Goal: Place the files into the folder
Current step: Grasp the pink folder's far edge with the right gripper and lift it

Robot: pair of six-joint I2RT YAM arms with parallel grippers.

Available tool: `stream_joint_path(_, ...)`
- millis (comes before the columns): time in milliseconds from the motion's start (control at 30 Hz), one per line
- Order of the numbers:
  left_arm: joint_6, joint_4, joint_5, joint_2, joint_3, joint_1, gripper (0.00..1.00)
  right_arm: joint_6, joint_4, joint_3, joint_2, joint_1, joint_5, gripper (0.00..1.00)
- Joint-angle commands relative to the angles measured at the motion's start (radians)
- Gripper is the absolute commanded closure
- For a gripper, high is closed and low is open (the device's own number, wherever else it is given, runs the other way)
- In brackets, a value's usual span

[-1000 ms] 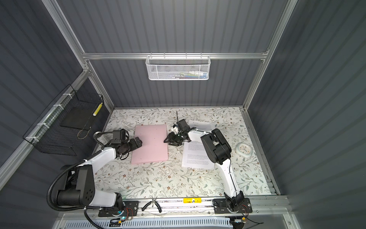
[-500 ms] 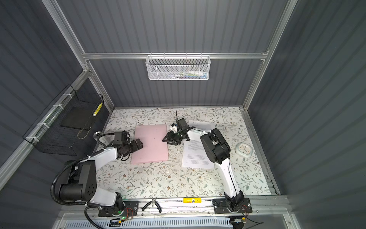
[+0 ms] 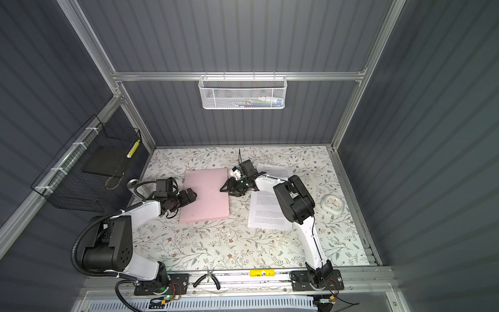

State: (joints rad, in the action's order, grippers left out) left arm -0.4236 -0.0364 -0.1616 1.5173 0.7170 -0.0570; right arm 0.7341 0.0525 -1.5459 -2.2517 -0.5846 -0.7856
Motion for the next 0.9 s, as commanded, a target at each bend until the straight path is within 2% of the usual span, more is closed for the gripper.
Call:
stream_joint_path(0,0.024,0.018,-0.037,0.011,0.026,-0.037,0.03,-0.017,-0.022,0.027,0.051,-0.006,0.006,0.50)
stream_joint_path(200,0.049,-0.006,0.023,0.047,0.092,-0.180,0.02,0.014,-0.109,0.060,0.072,-0.003,-0.007,0.52)
stream_joint_path(300,0.028,0.008,0.015,0.053,0.096,-0.184,0.02,0.014,-0.100,0.060,0.083,-0.003,-0.003,0.52)
stream_joint_path(467,0.067,-0.034,0.055,0.014,0.104,-0.184,0.01,-0.009,-0.076,0.093,0.142,0.001,0.039,0.52)
stream_joint_path(667,0.103,-0.106,0.147,-0.096,0.102,-0.207,0.01,-0.019,-0.052,0.100,0.205,0.004,0.033,0.50)
stream_joint_path(867,0.117,-0.191,0.280,-0.253,0.095,-0.340,0.01,0.017,-0.091,0.090,0.215,0.004,-0.016,0.49)
